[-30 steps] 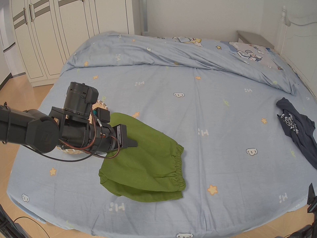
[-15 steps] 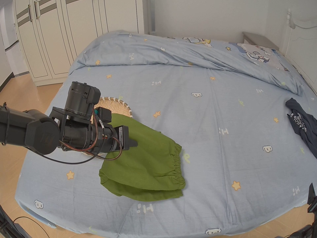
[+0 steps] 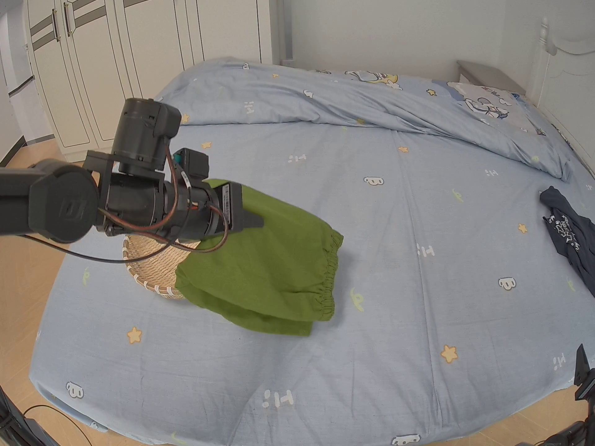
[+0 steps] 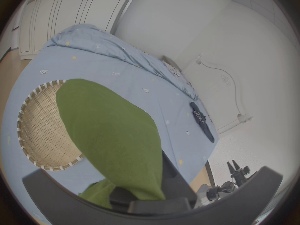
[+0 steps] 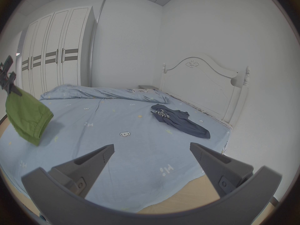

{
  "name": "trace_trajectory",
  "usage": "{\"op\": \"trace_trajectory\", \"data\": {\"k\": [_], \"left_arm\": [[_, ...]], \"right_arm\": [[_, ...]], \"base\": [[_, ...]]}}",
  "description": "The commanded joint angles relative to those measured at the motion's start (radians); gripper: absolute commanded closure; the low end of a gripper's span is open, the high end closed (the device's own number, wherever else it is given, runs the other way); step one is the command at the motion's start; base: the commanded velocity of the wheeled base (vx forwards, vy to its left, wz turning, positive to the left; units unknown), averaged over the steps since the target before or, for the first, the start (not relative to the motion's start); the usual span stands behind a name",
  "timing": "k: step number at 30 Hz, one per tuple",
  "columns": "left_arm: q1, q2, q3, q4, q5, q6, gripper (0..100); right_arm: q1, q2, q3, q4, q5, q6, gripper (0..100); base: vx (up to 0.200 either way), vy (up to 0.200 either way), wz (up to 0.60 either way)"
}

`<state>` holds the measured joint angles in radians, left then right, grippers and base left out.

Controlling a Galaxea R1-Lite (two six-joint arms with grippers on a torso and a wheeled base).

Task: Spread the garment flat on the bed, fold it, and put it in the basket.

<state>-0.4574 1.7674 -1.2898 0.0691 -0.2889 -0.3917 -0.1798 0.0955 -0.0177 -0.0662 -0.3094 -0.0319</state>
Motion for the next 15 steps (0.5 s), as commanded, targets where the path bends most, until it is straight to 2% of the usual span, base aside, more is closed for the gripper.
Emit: {"op": "trace_trajectory", "data": {"k": [1,5,10,15], "left_arm": [[-0.007,-0.008,-0.109,0.066,-0.049,-0.012,100],[-0.012,-0.036,-0.172,0.150,-0.104,-0.049,100],[0.000,-0.033,-0.243,0.147,-0.107,-0.067,100],[0.056,-0.008,-0.404,0.172,-0.108,-0.068,100]], "right_arm": [[0.000,0.001,0.016,0.000,0.009,-0.016,0],[0.000,0.001,0.016,0.000,0.001,-0.014,0],[0.000,0.001,0.016,0.000,-0.002,-0.013,0],[0.000,0.001,0.016,-0.001,-0.016,-0.008,0]], "base": [[0.000,0.000,0.00],[0.000,0.000,0.00],[0.000,0.000,0.00],[0.000,0.000,0.00]]}}
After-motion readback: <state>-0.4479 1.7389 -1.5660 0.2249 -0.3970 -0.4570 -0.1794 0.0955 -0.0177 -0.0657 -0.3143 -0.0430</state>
